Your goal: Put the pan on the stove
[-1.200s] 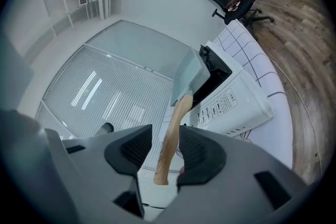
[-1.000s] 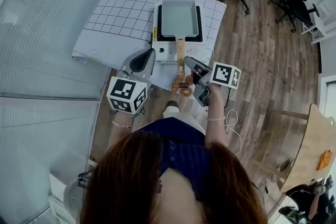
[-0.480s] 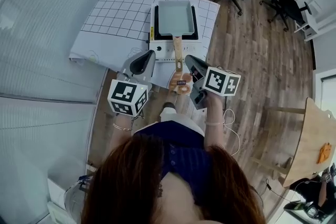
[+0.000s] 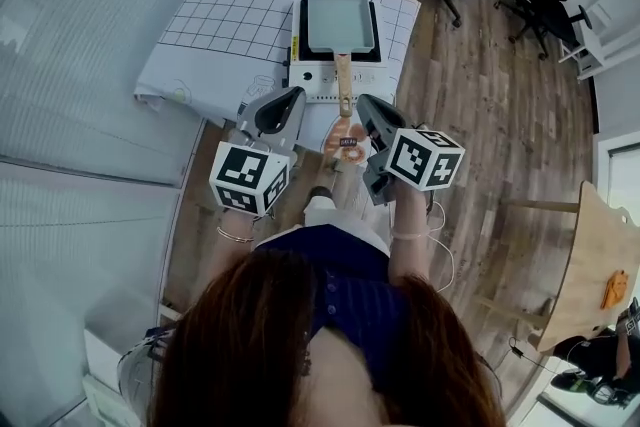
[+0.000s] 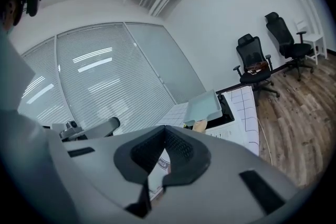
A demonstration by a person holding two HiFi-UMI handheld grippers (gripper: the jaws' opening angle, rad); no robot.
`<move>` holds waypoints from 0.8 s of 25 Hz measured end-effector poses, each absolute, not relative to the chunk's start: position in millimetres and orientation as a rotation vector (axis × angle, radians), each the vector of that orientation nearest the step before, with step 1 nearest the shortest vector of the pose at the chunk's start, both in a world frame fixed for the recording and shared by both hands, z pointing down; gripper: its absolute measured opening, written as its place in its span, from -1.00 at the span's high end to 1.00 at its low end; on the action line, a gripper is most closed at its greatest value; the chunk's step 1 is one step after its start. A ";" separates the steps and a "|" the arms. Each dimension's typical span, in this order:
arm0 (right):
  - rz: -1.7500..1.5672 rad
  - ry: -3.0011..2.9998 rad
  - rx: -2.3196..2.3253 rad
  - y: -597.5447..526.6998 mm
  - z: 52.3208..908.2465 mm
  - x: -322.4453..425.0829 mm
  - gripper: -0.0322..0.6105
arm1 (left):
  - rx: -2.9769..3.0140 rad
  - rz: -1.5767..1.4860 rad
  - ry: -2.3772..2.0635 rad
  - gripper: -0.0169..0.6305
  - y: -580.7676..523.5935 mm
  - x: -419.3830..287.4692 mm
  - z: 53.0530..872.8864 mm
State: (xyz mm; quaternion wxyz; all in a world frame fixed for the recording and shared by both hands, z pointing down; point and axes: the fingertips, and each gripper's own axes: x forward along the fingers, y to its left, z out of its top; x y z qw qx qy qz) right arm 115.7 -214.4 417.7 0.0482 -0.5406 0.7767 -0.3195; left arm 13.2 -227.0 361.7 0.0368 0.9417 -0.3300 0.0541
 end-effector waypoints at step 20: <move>-0.597 2.434 -1.860 -143.8 386.9 79.7 0.87 | 2.908 0.136 -1.004 0.91 -159.3 -13.6 359.4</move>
